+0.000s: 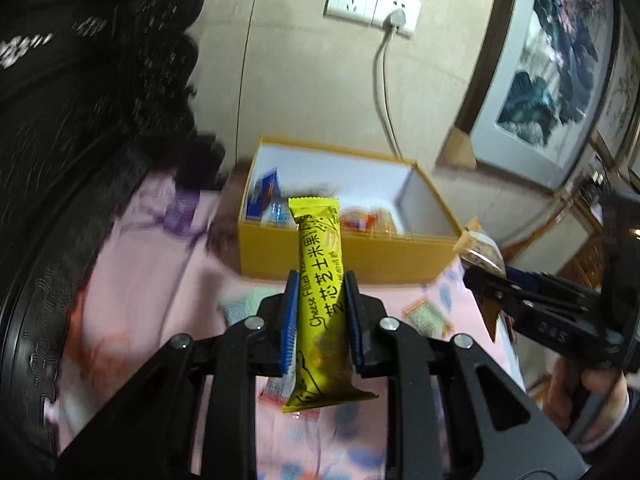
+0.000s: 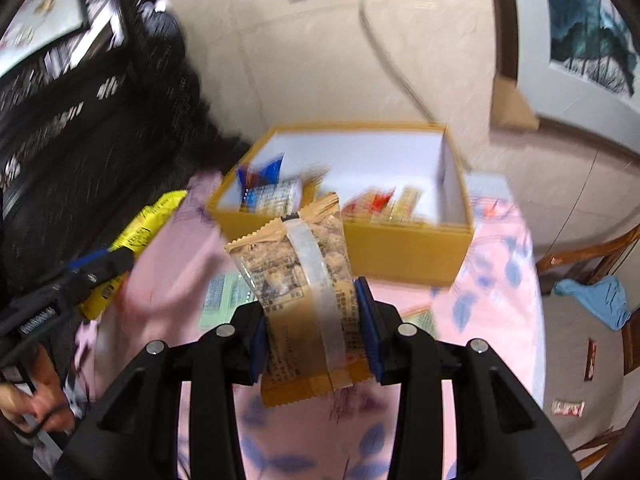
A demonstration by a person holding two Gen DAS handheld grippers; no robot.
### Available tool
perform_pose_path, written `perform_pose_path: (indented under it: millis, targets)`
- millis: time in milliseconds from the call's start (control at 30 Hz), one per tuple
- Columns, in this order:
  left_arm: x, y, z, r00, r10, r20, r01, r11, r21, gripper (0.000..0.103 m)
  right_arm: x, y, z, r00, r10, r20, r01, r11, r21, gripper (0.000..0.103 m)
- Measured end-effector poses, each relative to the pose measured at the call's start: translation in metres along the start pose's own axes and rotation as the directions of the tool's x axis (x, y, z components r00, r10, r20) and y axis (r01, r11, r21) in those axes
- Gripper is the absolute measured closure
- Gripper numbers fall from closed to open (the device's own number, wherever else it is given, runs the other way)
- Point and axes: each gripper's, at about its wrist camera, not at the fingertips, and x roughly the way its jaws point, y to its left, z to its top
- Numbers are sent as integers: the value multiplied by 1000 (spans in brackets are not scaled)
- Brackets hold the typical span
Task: Organize snacks
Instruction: 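Lower the yellow stick and brown bag into the yellow box, open both tools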
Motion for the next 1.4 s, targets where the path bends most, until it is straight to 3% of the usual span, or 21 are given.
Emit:
perform_pose_path:
  millis: [167,367,700,900,933,967,1033,1067,1400]
  targets:
    - [43,-11,43,999,22,43,-20,999,-49,81,12,-8,38,997,-34,70,33,999,24,63]
    - [96,-12,71,997,65,44,-60,993,-97,81,43,-26,66,993,-69,98,63,996,60,63]
    - [175,-28,81,996,86,-12,-86,994,-74,81,112,-54,80,993,-102,54,98,992,77,63]
    - [202,-24,77,993,94,-70,-100,990,-96,81,136,-61,76,993,-115,0,115,992,54,61]
    - [203,-24,76,992,102,-75,-109,989,-101,74,136,-60,76,992,-123,1,123,991,48,52]
    - [203,-23,76,992,104,-73,-112,988,-104,66,133,-59,76,989,-148,16,147,988,43,37]
    - [198,-23,77,989,137,-53,-142,984,-104,41,126,-59,75,984,-174,44,172,984,45,34]
    - [194,-24,78,988,149,-37,-152,983,-101,37,122,-60,76,985,-166,44,164,985,48,34]
    - [159,-36,83,989,145,-7,-145,989,-39,30,86,-57,66,986,-160,53,155,984,82,34]
